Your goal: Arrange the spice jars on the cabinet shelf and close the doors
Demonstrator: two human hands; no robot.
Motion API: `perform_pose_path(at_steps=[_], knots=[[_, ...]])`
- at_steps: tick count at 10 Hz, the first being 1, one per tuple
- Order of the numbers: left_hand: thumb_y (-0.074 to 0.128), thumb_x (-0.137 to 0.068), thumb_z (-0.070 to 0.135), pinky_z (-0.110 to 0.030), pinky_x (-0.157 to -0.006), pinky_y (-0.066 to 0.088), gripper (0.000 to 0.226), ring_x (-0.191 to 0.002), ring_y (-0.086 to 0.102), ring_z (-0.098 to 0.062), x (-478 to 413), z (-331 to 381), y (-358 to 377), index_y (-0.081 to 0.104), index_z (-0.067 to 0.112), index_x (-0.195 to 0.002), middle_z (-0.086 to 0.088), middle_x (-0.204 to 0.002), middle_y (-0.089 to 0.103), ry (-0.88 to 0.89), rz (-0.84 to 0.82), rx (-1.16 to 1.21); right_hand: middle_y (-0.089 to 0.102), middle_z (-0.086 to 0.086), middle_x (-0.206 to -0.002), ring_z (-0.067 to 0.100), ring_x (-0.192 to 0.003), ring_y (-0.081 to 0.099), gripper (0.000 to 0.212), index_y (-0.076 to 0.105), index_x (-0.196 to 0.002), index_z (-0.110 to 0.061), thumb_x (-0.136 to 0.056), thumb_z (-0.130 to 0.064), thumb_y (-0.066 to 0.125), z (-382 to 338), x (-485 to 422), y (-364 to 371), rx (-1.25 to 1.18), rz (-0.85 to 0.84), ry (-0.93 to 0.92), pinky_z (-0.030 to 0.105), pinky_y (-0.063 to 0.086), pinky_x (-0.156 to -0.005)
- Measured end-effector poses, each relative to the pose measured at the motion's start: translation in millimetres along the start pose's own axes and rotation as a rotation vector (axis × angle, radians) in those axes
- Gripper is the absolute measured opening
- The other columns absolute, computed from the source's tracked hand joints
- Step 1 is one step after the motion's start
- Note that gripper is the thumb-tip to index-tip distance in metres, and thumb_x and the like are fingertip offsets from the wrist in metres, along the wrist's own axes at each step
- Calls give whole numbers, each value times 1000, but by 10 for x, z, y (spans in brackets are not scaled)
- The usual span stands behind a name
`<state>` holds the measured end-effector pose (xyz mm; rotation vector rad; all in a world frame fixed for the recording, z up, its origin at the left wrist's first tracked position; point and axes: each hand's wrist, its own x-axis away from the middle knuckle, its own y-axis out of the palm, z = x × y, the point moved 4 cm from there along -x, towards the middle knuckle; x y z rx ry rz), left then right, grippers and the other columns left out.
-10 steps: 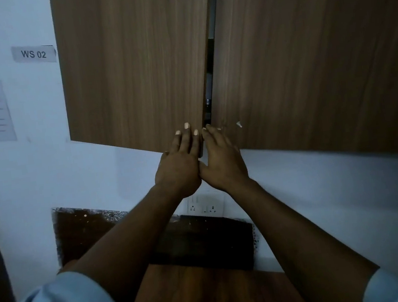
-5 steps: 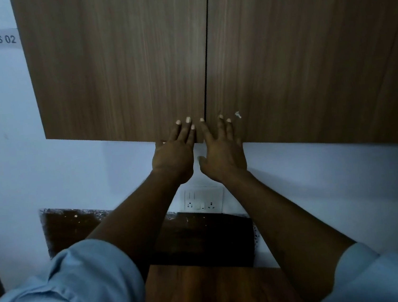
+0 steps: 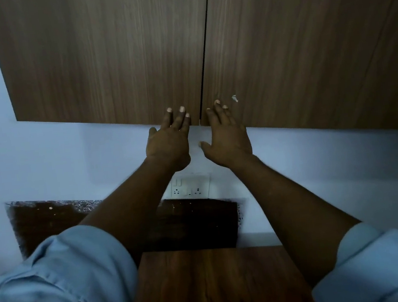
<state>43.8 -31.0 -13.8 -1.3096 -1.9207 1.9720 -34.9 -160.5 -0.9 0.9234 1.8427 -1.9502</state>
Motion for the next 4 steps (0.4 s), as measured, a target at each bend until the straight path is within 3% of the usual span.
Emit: perform_pose_path(at_steps=[1, 2, 3, 4], knots=[[64, -89, 33, -58, -112, 32, 93, -154, 10, -33, 78, -19, -29, 9, 19, -162, -4, -169, 12, 34, 45, 57, 17, 4, -171, 28, -157, 17, 92, 19, -164, -20, -91, -48, 68, 83, 112, -157, -107, -32, 14, 58, 29, -119], [62, -92, 40, -55, -108, 38, 73, -145, 34, -32, 140, -138, -101, 33, 19, -155, -6, -157, 41, 57, 159, 103, 29, 7, -167, 23, -154, 25, 84, 30, -161, -15, -92, -44, 70, 108, 286, -441, -288, 79, -26, 44, 30, -123], [54, -95, 55, -55, -105, 41, 59, -135, 45, -33, 115, -318, -221, 48, 20, -142, -7, -145, 53, 79, 248, 104, 59, -6, -142, 7, -130, 53, 60, 56, -142, -24, -90, -47, 73, 35, 472, -874, -452, 265, -61, 22, 44, -107], [50, -94, 62, -58, -104, 41, 66, -135, 41, -38, 45, -563, -466, 46, 16, -141, -11, -147, 48, 74, 310, 94, 68, -27, -115, -8, -109, 63, 39, 64, -118, -48, -84, -63, 72, -14, 575, -1595, -765, 438, -94, 10, 54, -86]])
